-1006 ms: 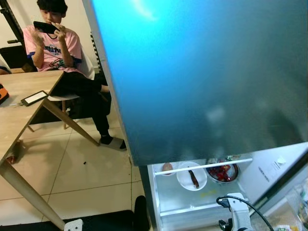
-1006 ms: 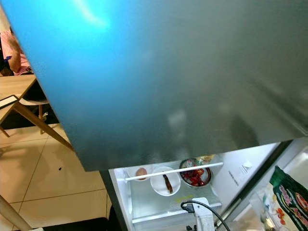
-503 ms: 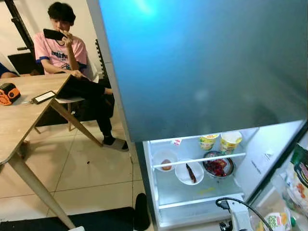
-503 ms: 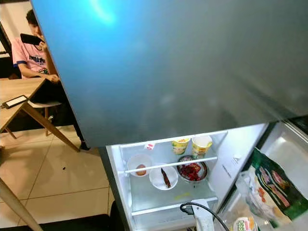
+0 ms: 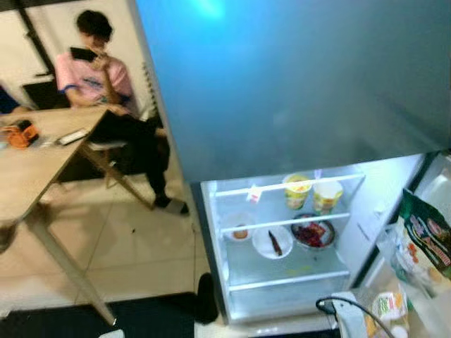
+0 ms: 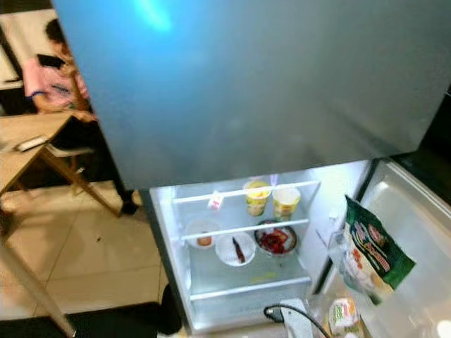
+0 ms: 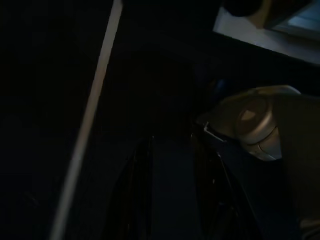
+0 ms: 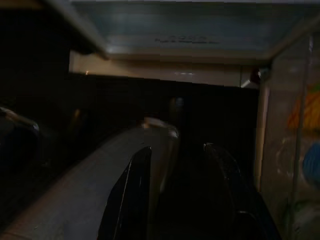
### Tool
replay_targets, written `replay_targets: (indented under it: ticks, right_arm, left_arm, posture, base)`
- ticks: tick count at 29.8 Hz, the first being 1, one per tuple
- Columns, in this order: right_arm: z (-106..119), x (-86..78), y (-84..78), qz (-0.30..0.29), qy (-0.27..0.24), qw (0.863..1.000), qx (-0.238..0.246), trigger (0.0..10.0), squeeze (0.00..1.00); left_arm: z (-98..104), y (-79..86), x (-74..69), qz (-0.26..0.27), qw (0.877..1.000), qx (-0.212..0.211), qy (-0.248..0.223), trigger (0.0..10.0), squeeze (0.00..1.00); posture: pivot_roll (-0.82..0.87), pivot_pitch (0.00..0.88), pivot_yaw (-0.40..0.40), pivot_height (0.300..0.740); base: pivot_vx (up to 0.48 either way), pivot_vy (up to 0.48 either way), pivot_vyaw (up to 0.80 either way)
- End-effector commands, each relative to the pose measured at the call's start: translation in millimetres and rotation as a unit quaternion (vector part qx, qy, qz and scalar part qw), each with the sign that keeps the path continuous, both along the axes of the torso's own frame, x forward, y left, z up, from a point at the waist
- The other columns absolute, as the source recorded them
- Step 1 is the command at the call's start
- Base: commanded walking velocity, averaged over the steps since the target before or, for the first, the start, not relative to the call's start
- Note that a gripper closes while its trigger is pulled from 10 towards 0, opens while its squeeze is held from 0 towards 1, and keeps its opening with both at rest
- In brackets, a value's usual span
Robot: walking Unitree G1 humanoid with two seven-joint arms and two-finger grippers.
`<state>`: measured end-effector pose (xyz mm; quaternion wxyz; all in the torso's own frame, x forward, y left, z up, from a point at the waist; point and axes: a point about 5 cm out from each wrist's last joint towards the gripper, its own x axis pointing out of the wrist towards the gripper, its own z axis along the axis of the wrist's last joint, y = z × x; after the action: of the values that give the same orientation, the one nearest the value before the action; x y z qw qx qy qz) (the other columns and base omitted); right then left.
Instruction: Restocking fridge
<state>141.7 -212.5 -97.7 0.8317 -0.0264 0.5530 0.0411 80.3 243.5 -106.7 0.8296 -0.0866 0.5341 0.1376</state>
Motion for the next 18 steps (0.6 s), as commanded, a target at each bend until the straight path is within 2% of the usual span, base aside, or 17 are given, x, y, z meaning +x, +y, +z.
replay_targets:
  ticks: [1, 18]
  right_arm:
    - [2.5, 8.1, 3.1, 0.010, -0.011, 1.000, -0.001, 10.0, 0.00]
    - [3.3, 8.3, -0.4, 0.023, -0.009, 1.000, -0.004, 10.0, 0.00]
  left_arm:
    - [-1.6, -2.4, -4.2, -0.005, 1.000, -0.002, 0.010, 10.0, 0.00]
    - [-2.9, -10.2, -2.1, -0.013, 1.000, -0.011, 0.005, 10.0, 0.00]
  posture:
    - [0.03, 0.000, 0.002, 0.740]
    - [0.03, 0.000, -0.016, 0.740]
  base:
    - [-0.398, 0.000, 0.00]
    - [-0.402, 0.000, 0.00]
